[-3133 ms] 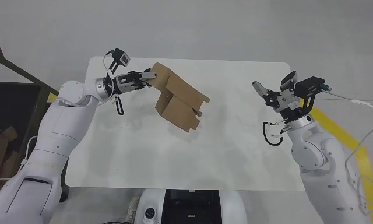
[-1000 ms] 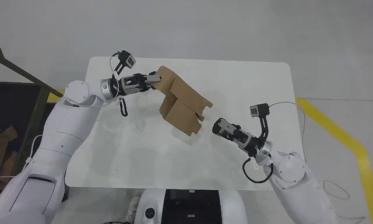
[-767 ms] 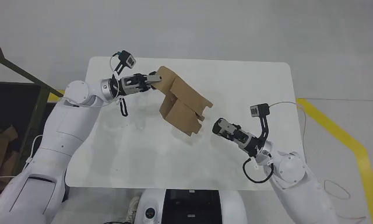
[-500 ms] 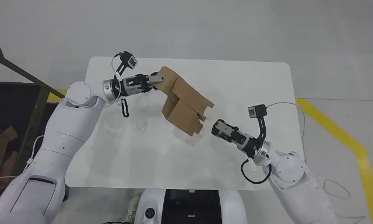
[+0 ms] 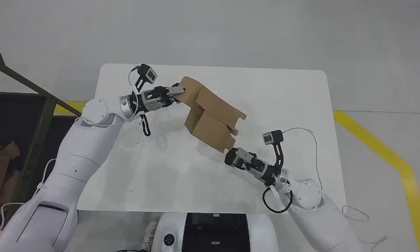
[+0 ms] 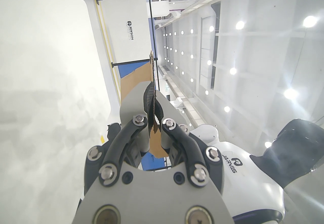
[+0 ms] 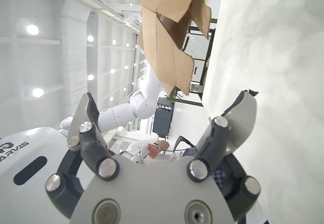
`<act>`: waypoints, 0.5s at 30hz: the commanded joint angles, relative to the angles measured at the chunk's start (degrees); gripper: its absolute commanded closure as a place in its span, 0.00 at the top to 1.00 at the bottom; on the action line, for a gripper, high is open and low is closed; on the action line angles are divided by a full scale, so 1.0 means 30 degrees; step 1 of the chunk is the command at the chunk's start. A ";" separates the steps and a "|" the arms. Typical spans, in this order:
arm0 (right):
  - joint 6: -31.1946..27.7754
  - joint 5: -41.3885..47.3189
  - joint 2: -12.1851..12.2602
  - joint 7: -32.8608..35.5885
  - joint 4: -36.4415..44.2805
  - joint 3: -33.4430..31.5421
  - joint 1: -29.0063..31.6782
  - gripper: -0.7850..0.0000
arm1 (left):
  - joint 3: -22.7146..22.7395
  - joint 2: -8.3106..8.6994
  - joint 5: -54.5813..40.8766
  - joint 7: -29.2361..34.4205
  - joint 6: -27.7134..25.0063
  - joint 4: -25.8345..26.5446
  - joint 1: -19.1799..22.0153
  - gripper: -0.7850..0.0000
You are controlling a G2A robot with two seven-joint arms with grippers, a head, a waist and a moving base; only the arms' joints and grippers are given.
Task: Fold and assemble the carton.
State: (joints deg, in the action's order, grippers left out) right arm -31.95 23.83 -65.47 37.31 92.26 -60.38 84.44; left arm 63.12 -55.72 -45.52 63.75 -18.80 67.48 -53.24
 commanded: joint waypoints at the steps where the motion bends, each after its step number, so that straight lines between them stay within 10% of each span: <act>1: -0.0068 0.0309 -0.0072 -0.0106 -0.0232 0.0165 -0.0138 1.00 | -0.0021 -0.0055 -0.0107 -0.0014 0.0073 -0.0113 -0.0082 0.00; 15: -0.1062 0.3365 -0.0197 0.0434 -0.0244 -0.0458 -0.0158 1.00 | -0.0016 -0.0282 0.0849 0.0475 0.0395 -0.0886 -0.0026 0.00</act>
State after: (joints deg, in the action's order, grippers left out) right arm -35.15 33.69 -66.08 38.31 91.37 -61.57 83.93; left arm 63.10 -56.52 -43.10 65.09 -17.64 64.98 -53.34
